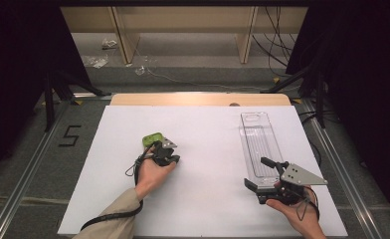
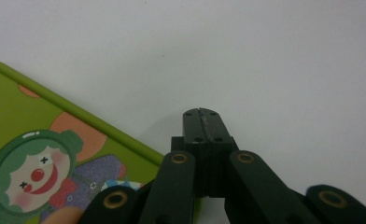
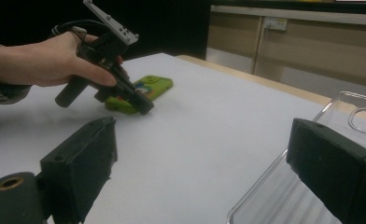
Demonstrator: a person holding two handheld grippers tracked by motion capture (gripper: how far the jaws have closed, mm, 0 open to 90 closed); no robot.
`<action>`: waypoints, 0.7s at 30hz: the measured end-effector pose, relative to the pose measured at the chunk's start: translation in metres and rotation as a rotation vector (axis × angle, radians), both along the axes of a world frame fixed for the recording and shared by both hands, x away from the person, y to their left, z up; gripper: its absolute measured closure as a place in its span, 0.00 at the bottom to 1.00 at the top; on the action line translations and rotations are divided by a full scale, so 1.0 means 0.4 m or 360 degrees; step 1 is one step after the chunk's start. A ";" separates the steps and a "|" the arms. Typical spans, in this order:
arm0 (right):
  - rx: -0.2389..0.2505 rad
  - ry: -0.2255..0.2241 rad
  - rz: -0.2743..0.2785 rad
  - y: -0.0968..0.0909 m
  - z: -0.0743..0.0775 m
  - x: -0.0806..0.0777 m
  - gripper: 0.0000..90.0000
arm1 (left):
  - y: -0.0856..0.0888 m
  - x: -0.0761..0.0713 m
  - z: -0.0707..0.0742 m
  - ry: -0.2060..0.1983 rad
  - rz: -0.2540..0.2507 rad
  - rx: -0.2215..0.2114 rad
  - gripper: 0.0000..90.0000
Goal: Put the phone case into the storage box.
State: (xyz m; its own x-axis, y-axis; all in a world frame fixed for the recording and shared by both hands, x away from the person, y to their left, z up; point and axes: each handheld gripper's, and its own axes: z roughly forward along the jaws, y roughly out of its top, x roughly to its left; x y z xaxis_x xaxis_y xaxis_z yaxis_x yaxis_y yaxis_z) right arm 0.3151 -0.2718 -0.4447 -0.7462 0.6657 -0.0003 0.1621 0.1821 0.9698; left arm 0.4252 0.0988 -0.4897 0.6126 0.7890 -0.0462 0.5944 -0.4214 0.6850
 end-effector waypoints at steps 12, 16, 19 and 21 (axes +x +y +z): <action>0.0000 -0.0004 -0.0001 0.001 0.001 -0.001 0.11 | 0.038 -0.048 0.004 0.0024 -0.0017 0.0034 1.00; -0.0001 -0.0003 0.0001 0.001 0.001 -0.001 0.11 | 0.054 -0.067 0.005 0.0035 -0.0025 0.0045 1.00; 0.0000 -0.0003 0.0001 0.002 0.001 -0.001 0.11 | 0.065 -0.076 0.006 0.0043 -0.0028 0.0046 1.00; 0.0000 -0.0002 0.0001 0.002 0.000 0.000 0.11 | 0.075 -0.081 0.006 0.0048 -0.0024 0.0049 1.00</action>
